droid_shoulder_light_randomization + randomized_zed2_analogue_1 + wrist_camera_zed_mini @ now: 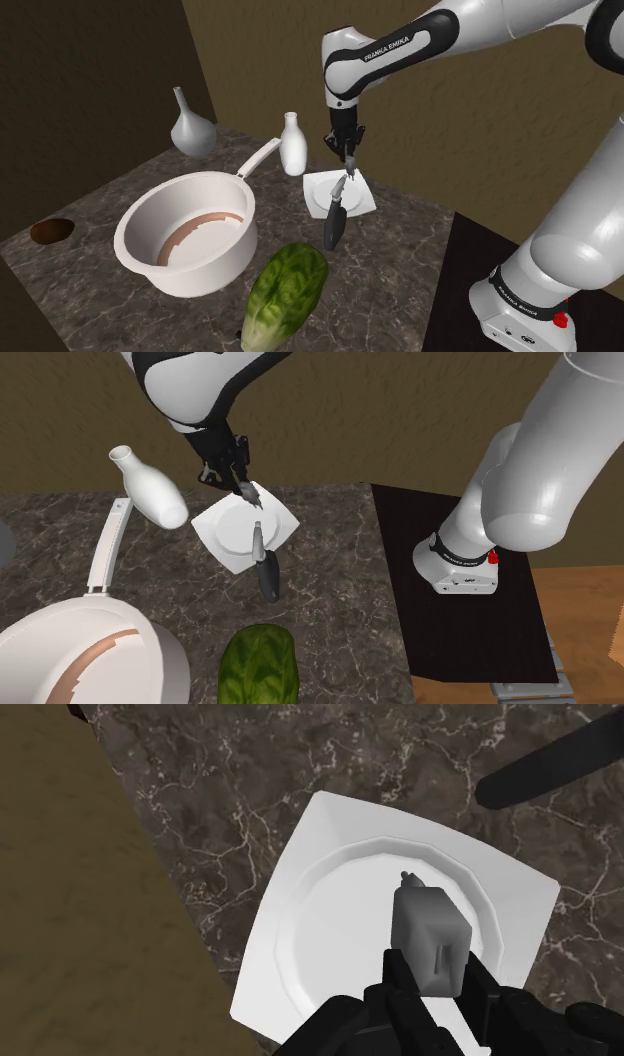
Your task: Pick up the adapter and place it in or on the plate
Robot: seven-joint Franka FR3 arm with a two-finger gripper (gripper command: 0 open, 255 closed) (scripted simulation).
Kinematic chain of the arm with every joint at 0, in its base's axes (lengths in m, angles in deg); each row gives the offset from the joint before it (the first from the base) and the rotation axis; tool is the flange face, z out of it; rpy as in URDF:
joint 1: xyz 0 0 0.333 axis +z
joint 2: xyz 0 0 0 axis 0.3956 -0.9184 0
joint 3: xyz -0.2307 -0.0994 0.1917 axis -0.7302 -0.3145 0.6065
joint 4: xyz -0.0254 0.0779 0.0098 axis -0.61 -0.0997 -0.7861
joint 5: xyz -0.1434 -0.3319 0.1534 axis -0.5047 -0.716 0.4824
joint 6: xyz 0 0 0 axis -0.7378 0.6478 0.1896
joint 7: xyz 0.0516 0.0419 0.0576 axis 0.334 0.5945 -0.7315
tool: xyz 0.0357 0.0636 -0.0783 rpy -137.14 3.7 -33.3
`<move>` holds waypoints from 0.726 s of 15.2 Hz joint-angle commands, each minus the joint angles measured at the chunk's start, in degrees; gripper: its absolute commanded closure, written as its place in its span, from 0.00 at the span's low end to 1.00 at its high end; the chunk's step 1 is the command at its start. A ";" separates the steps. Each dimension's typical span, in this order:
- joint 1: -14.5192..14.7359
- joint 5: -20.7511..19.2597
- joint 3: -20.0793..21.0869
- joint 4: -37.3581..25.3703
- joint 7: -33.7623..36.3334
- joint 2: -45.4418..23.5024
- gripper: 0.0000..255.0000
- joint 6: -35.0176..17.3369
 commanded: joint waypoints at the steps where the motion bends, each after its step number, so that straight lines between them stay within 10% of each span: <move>1: -0.08 -1.07 -0.30 -6.21 0.00 -4.34 1.00 1.98; 11: 0.15 -2.35 -0.70 -6.80 0.43 -9.84 1.00 -2.81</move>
